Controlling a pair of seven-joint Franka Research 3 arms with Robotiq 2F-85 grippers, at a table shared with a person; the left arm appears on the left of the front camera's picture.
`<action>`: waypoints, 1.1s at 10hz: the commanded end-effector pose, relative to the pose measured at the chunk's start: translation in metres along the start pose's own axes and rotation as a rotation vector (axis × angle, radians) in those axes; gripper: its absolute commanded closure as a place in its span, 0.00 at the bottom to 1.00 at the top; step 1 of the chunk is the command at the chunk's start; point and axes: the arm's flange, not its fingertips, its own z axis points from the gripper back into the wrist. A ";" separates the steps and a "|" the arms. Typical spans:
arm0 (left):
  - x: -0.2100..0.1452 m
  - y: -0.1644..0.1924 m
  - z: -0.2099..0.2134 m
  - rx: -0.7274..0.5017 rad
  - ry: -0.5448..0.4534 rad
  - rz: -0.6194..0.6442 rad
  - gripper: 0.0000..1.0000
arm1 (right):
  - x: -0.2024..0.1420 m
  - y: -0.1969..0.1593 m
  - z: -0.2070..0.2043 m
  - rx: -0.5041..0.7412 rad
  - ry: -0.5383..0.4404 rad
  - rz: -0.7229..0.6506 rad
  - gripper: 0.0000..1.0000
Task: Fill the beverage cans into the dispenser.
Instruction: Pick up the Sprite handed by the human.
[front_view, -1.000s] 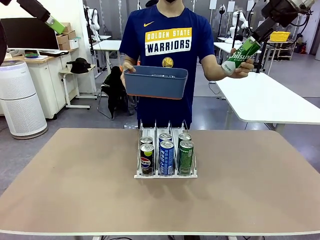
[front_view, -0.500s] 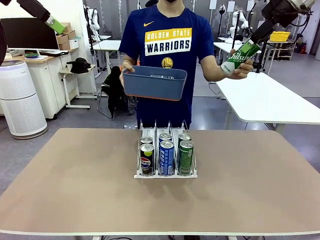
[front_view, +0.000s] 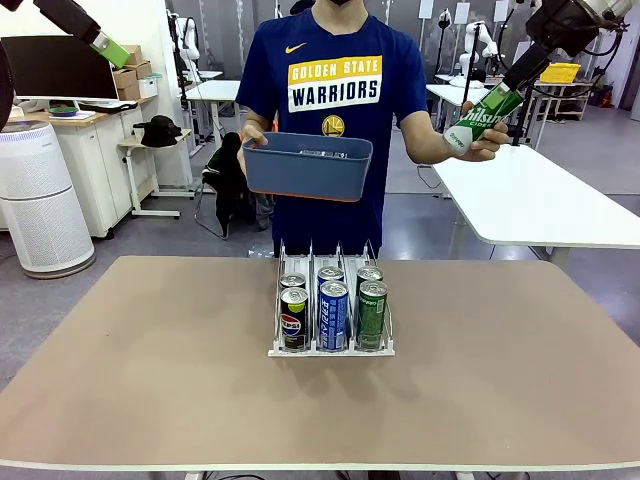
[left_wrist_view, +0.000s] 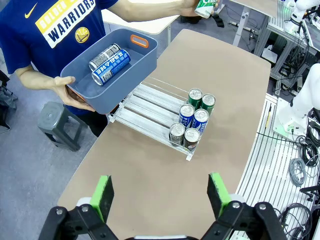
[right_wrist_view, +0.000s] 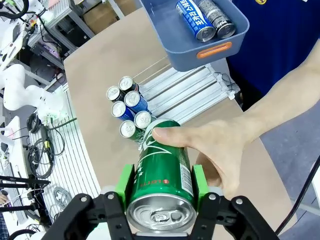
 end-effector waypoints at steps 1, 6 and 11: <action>-0.001 -0.001 0.000 0.002 0.012 0.007 0.00 | 0.000 0.000 0.002 0.039 0.000 0.006 1.00; -0.001 -0.001 0.000 0.002 0.012 0.007 0.00 | -0.002 0.001 0.004 0.059 0.000 0.041 1.00; -0.001 -0.001 0.000 0.002 0.012 0.007 0.00 | -0.001 0.002 0.001 0.016 0.002 0.007 1.00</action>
